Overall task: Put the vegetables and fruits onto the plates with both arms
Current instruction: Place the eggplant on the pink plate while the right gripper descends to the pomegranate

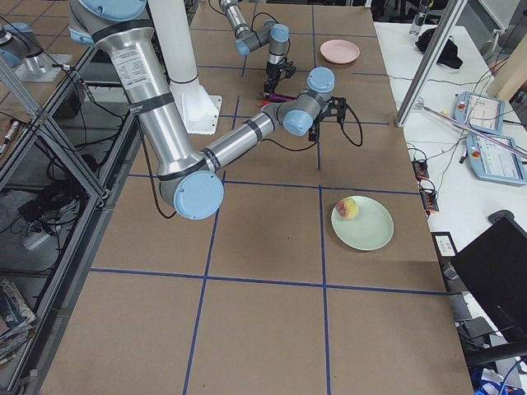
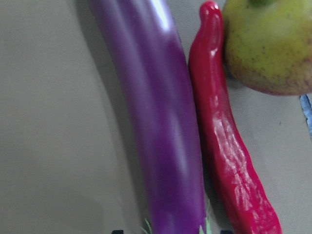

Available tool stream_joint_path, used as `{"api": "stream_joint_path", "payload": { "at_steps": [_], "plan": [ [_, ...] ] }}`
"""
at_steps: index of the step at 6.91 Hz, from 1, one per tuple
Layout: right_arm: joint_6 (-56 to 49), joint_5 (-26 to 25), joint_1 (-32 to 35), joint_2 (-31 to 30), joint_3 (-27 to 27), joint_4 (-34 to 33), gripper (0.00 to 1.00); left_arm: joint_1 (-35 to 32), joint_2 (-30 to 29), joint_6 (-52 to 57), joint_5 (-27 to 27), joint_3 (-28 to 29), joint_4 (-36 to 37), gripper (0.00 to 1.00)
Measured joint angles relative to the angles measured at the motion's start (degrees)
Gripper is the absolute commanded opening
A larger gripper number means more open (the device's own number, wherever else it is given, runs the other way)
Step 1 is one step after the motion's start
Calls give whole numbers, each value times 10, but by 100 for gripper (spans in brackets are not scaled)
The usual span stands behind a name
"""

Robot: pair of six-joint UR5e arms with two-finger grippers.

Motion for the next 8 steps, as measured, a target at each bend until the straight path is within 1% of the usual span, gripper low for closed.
{"api": "stream_joint_path", "payload": {
  "at_steps": [1, 2, 3, 5, 6, 7, 8],
  "plan": [
    [30, -28, -28, 13, -1, 0, 100, -3, 0, -2, 0, -5, -1, 6],
    [61, -53, -52, 23, -1, 0, 100, -21, 1, -15, -1, -17, -2, 6],
    [93, -79, -74, 32, -1, 0, 100, -58, 4, -48, -2, -32, -3, 6],
    [158, -136, -114, 55, 0, 0, 100, -163, 35, -98, -3, -41, 0, 6],
    [187, -159, -134, 65, 1, 0, 100, -212, 59, -84, -4, -29, 0, 6],
    [207, -183, -152, 74, 1, 0, 100, -252, 71, -49, -4, 4, 0, 9],
    [220, -203, -167, 82, 0, -2, 100, -288, 72, -5, -3, 58, -2, 11]
  ]
}}
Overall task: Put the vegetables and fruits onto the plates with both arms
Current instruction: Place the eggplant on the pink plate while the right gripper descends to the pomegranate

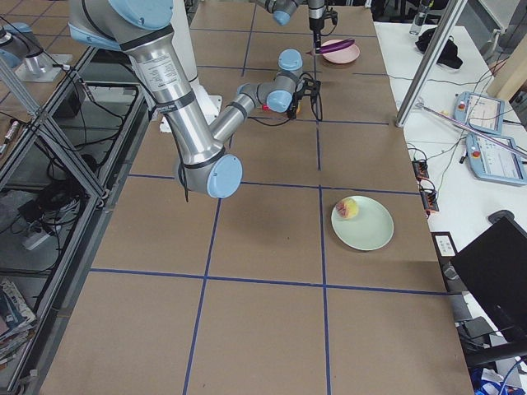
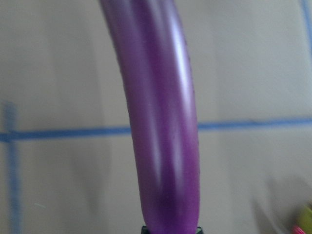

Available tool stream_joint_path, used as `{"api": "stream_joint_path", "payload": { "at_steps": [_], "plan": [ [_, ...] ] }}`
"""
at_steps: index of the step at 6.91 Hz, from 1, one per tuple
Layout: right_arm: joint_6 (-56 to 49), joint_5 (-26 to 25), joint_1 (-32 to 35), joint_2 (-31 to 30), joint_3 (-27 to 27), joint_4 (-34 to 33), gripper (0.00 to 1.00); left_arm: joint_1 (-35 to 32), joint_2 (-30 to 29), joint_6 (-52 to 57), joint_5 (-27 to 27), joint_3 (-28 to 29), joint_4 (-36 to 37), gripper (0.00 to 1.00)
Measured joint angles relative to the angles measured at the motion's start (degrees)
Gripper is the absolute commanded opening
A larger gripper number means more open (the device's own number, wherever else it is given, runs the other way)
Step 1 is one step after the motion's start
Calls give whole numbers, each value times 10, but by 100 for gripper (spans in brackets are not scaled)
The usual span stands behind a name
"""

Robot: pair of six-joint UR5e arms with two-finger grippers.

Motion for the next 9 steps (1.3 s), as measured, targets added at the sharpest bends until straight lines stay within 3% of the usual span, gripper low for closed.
{"api": "stream_joint_path", "payload": {
  "at_steps": [1, 2, 3, 4, 6, 9],
  "plan": [
    [12, -14, -14, 6, -2, -2, 100, -28, -5, 48, 1, 57, -1, 18],
    [30, -30, -30, 13, -6, -4, 100, -44, -18, 86, 4, 114, -8, 73],
    [51, -51, -47, 22, -14, -5, 100, -52, -36, 103, 17, 173, -34, 100],
    [63, -78, -61, 31, -21, -6, 100, -55, -44, 112, 33, 214, -69, 100],
    [52, -131, -85, 68, -54, -7, 100, -59, -49, 120, 44, 241, -97, 100],
    [-109, -156, -98, 114, -113, -15, 100, -66, -54, 120, 43, 242, -104, 100]
  ]
}}
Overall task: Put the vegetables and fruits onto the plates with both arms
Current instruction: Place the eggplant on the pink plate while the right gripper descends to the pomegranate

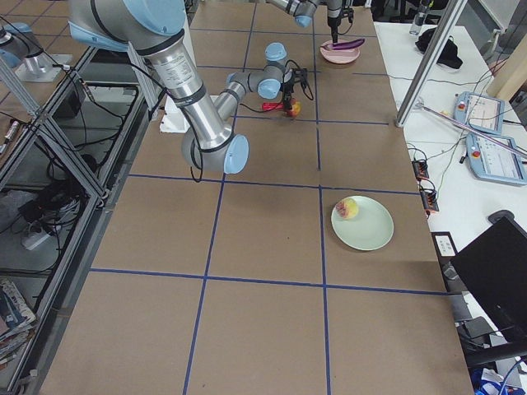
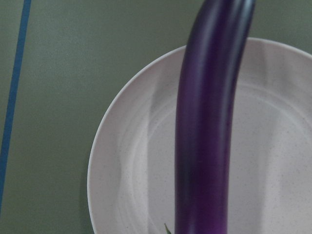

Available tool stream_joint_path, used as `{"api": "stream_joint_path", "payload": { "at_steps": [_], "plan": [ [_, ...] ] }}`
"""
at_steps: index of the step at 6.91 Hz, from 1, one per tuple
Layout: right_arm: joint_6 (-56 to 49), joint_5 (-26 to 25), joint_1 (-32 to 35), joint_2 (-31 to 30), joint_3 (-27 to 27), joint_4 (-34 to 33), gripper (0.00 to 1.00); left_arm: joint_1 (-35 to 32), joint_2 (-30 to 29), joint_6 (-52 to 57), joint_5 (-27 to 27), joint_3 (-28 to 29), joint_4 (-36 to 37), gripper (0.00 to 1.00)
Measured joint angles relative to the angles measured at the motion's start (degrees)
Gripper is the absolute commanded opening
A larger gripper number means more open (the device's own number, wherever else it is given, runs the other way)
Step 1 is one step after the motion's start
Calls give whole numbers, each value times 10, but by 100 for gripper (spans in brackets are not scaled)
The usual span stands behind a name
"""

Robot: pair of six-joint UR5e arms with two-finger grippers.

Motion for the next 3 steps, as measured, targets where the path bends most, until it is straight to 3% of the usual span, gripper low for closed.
{"api": "stream_joint_path", "payload": {
  "at_steps": [3],
  "plan": [
    [-100, -33, -15, 23, -36, -7, 100, -1, -1, -1, -3, -2, -1, 100]
  ]
}}
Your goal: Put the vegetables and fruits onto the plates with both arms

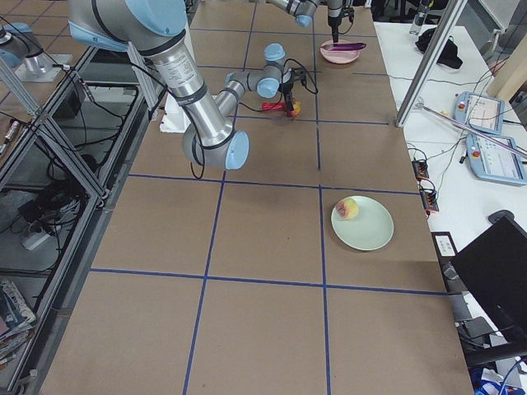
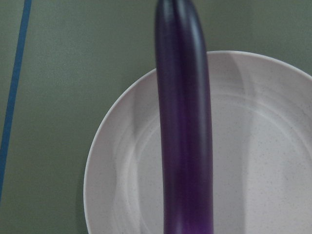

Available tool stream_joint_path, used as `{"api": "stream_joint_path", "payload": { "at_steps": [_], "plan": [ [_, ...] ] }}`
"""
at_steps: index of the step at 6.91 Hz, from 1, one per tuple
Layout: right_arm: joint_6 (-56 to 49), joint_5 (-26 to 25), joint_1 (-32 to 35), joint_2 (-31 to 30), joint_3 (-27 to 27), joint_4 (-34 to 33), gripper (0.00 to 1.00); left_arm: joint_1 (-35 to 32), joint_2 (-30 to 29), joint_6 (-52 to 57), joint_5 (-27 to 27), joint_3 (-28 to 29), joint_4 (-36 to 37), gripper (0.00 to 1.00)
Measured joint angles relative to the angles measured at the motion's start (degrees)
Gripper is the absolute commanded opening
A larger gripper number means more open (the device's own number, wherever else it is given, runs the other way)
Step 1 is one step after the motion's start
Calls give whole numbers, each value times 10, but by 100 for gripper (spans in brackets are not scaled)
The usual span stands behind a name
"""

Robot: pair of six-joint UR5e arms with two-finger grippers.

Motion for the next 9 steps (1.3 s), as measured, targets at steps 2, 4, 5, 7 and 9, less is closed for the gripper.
{"api": "stream_joint_path", "payload": {
  "at_steps": [2, 4, 5, 7, 9],
  "plan": [
    [-57, -14, -4, 7, -21, 2, 100, -1, 1, 1, -2, -12, 1, 100],
    [-73, -29, -5, 13, -38, 4, 51, -12, 5, 1, -36, -42, 6, 100],
    [-75, -33, -6, 15, -41, 5, 5, -16, 9, -2, -56, -62, 6, 100],
    [-70, -37, -7, 20, -39, 7, 0, -8, 22, -44, -89, -116, 7, 100],
    [-70, -19, 15, 11, -15, 4, 0, 48, 25, -121, -110, -174, 7, 100]
  ]
}}
